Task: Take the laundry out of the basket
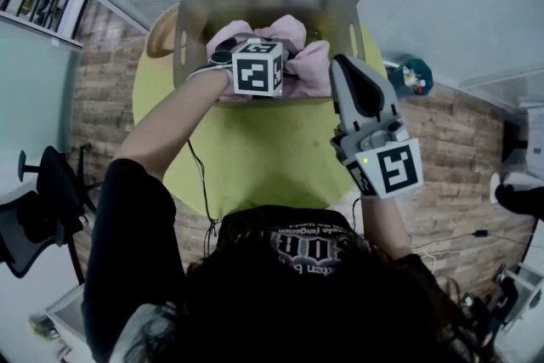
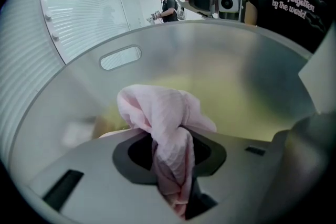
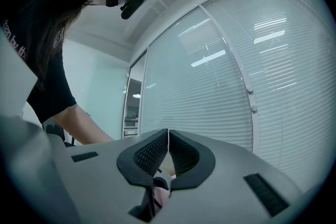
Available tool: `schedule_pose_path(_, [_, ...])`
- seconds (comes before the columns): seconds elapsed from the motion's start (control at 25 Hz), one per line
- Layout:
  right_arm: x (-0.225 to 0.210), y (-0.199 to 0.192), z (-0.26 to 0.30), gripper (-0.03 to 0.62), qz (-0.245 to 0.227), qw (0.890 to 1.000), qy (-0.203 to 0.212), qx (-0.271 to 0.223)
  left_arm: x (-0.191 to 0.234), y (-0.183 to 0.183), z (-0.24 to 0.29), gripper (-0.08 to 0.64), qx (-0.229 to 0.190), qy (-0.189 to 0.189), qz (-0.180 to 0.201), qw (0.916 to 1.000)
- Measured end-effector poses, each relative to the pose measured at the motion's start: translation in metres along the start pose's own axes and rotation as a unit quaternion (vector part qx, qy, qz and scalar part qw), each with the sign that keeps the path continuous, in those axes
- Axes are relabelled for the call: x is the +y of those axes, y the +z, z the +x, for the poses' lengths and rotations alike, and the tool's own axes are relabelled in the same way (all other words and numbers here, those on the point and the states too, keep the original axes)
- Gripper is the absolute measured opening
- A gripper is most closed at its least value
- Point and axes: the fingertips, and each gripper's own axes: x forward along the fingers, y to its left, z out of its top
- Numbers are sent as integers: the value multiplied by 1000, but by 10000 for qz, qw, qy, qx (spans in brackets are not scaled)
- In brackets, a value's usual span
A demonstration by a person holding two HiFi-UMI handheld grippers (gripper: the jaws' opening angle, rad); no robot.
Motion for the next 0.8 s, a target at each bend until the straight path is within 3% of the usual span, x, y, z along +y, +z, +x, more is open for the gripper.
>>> schedule_pose_path(0.32, [5,5,-3,29,2,10000,33,-23,5,8,-17,117,-127,197,-140,9996])
schedule_pose_path(0.8, [11,15,-6,29,5,9999,71,-158,17,25,-50,117,-309,785,-267,9961])
